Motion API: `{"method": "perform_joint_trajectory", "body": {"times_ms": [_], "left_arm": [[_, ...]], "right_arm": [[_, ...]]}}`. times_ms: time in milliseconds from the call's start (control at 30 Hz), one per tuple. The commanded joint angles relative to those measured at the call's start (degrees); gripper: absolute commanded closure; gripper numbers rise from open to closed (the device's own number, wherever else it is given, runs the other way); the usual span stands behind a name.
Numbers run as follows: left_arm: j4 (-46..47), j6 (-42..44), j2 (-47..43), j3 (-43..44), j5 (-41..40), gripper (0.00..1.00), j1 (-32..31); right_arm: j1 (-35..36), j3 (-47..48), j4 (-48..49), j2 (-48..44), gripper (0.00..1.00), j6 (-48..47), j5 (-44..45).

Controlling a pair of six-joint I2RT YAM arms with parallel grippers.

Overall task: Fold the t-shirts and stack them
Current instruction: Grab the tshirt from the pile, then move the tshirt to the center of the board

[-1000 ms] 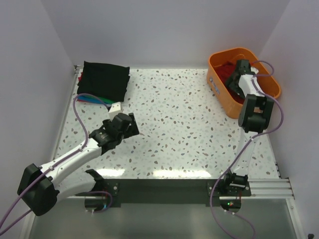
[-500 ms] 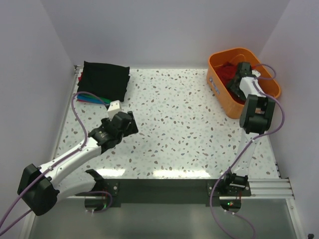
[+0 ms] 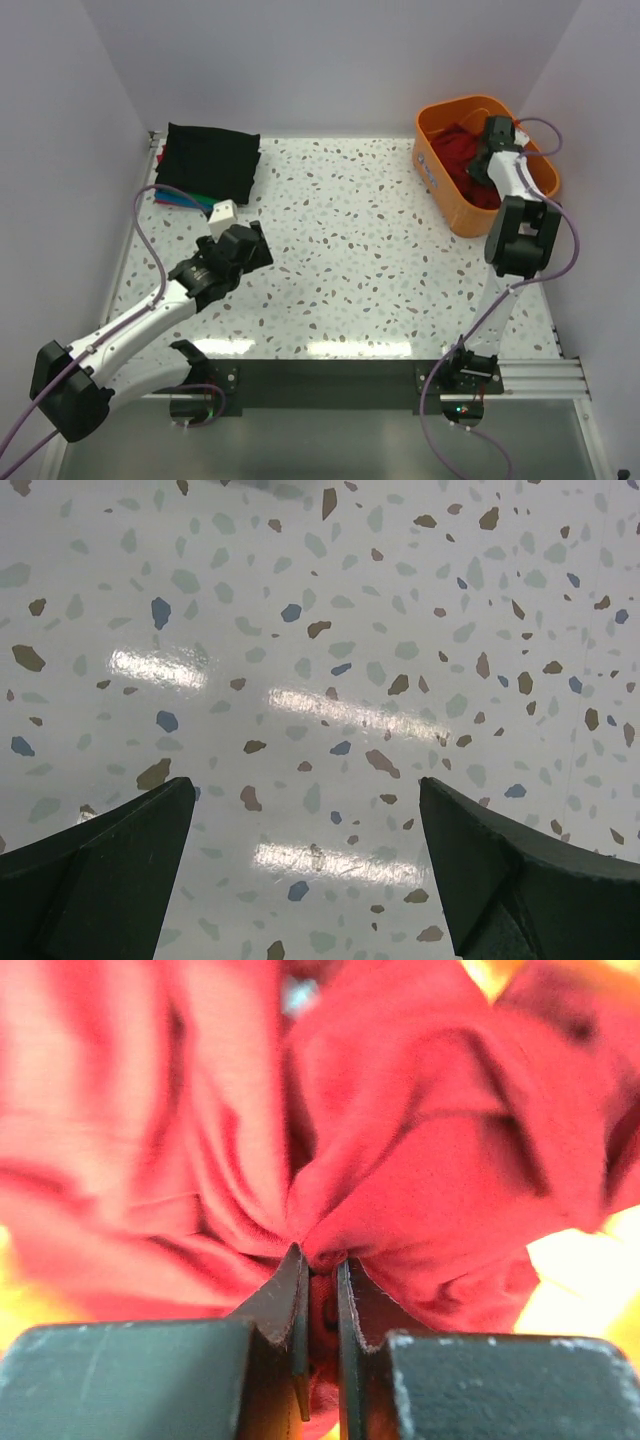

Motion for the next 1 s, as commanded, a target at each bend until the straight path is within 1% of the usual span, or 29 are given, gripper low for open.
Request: {"method": "perform_joint_trajectory", "body": {"times_ms": [0, 33, 67, 133, 167, 233, 267, 300, 333, 367, 433, 467, 533, 567, 633, 667, 733, 767, 800, 833, 867, 900, 933, 967], "left_arm": [[0.8, -0.6, -2.1, 1.9, -1.9, 0.0, 0.0], [1.0, -0.5, -2.3, 1.8, -1.7, 0.0, -0.1], [1.5, -0.2, -2.5, 1.7, -1.2, 0.0, -0.1], [2.2, 0.0, -2.8, 1.6, -0.6, 0.0, 0.0], [2.9, 0.2, -2.9, 1.6, 0.1, 0.0, 0.0], [3.7, 0.6, -3.1, 1.8, 1.0, 0.0, -0.1], [4.3, 0.9, -3.2, 1.9, 1.8, 0.0, 0.0], [4.4, 1.2, -3.4, 1.9, 2.1, 0.0, -0.1], [4.4, 1.2, -3.9, 2.1, 2.1, 0.0, -0.1], [4.4, 1.2, -4.2, 2.1, 2.2, 0.0, -0.1], [4.4, 1.3, -5.7, 1.8, 2.3, 0.0, 0.0], [4.4, 1.2, -6.2, 1.6, 2.5, 0.0, -0.1], [3.5, 0.9, -8.1, 1.3, 2.4, 0.0, -0.1], [3.0, 0.5, -8.7, 1.2, 2.2, 0.0, -0.1], [0.8, -0.3, -10.8, 1.3, 1.3, 0.0, -0.1], [0.0, -1.0, -11.7, 1.3, 1.1, 0.0, -0.1], [-2.0, -1.5, -14.0, 1.0, 0.2, 0.0, 0.0], [-2.7, -2.3, -14.7, 0.9, -0.2, 0.0, -0.1], [-3.7, -3.0, -15.3, 1.0, -0.6, 0.0, 0.0], [-5.5, -3.7, -16.3, 0.8, -1.2, 0.0, -0.1], [-6.1, -4.9, -16.9, 0.7, -1.7, 0.0, -0.1], [-6.7, -5.2, -17.1, 0.6, -1.9, 0.0, 0.0], [-8.4, -5.8, -17.6, 0.6, -2.5, 0.0, 0.0], [-9.3, -6.6, -17.7, 0.7, -2.8, 0.0, -0.1]], "right_arm": [[1.3, 1.5, 3.5, -13.9, 1.0, -3.5, -2.4], [1.6, 1.2, 4.4, -15.9, 1.0, -4.0, -3.0], [2.3, 0.2, 5.6, -20.0, 1.0, -5.8, -3.6], [3.8, -0.1, 7.2, -23.7, 1.0, -7.1, -4.4], [5.8, 0.2, 7.4, -26.5, 1.0, -8.6, -5.0], [8.5, 1.1, 7.5, -28.9, 1.0, -10.9, -7.2], [12.5, 2.9, 7.2, -29.8, 1.0, -13.7, -7.0], [14.4, 4.0, 6.5, -31.4, 1.0, -15.1, -7.4], [16.0, 5.3, 6.1, -32.0, 1.0, -16.0, -11.1], [19.3, 7.2, 6.0, -32.8, 1.0, -17.4, -13.1], [22.9, 9.5, 5.6, -34.4, 1.0, -18.9, -17.2], [27.3, 12.3, 5.0, -34.5, 1.0, -20.8, -21.5], [31.5, 15.3, 2.7, -34.3, 1.0, -22.5, -27.1], [34.8, 17.0, 2.0, -34.3, 1.0, -23.3, -32.3], [36.5, 16.6, 1.6, -34.9, 1.0, -21.9, -34.8], [37.2, 14.4, 1.6, -35.5, 1.0, -21.7, -34.8], [37.2, 9.6, 4.8, -38.5, 1.0, -21.0, -32.6], [37.2, 4.7, 5.3, -39.5, 1.0, -19.6, -30.6], [37.2, 2.1, 4.6, -40.5, 0.98, -18.8, -25.7], [37.2, -0.8, 3.8, -41.6, 0.94, -17.7, -21.8], [37.2, -7.1, 3.0, -43.5, 0.86, -15.2, -17.9], [37.2, -10.6, 2.0, -44.6, 0.67, -14.3, -14.1], [37.0, -14.2, 1.4, -45.5, 0.59, -13.7, -7.2], [36.5, -20.6, 0.6, -46.6, 0.54, -11.7, -3.0]]}}
